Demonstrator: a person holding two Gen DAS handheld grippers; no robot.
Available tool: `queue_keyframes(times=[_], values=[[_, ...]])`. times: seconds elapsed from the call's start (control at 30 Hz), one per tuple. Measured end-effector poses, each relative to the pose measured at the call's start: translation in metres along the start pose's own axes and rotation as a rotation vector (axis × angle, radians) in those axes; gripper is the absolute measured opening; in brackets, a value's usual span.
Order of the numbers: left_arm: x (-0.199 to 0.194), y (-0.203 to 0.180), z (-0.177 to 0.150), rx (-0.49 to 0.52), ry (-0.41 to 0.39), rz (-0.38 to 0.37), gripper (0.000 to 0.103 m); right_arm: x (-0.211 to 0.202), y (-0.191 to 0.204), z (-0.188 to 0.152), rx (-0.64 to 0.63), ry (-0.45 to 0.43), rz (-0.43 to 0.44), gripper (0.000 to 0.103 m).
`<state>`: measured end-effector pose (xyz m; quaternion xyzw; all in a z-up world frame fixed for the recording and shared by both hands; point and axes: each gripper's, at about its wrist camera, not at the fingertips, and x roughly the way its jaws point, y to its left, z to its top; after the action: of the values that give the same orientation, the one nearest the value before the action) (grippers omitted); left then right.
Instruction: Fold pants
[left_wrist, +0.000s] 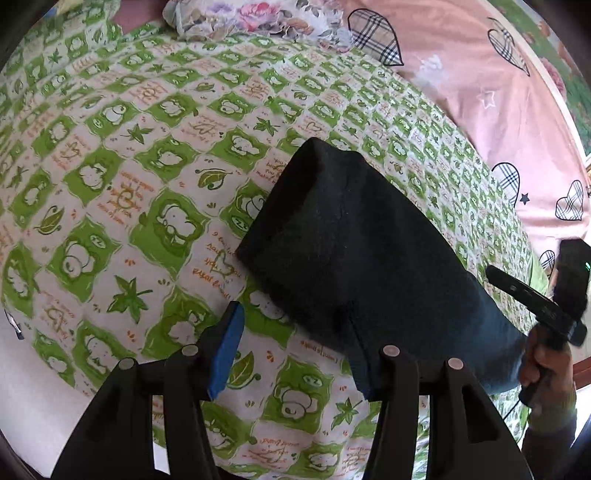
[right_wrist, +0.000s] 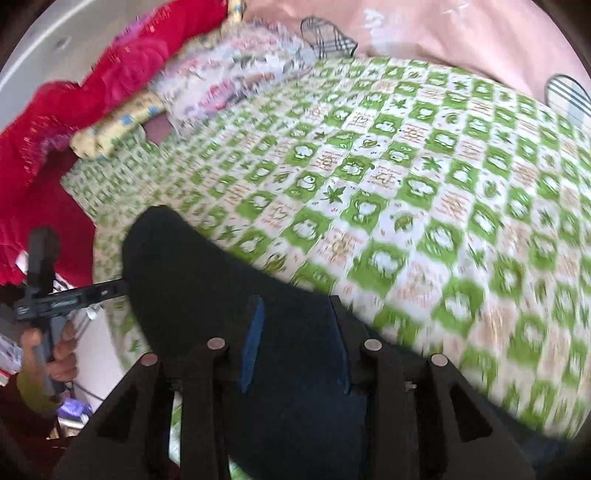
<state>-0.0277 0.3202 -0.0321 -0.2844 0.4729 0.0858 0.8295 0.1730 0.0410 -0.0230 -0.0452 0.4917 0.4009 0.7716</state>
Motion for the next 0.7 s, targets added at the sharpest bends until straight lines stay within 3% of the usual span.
queue_keyframes(times=[0.17,0.33,0.43,0.53,0.7], values=[[0.013,0.000,0.007,-0.006,0.019,-0.009,0.053,0.043,-0.002,0.010,-0.057,0.165,0.006,0.036],[0.023,-0.006,0.012,0.014,0.012,-0.006,0.052,0.055,0.013,0.010,-0.190,0.260,0.004,0.038],[0.030,-0.010,0.019,0.018,0.003,0.002,0.045,0.062,0.017,0.014,-0.223,0.299,-0.006,0.031],[0.032,-0.011,0.022,0.031,-0.016,0.002,0.034,0.060,0.024,0.014,-0.257,0.287,-0.046,0.005],[0.014,-0.019,0.021,0.079,-0.071,-0.032,0.021,0.024,0.040,0.024,-0.270,0.133,-0.117,0.004]])
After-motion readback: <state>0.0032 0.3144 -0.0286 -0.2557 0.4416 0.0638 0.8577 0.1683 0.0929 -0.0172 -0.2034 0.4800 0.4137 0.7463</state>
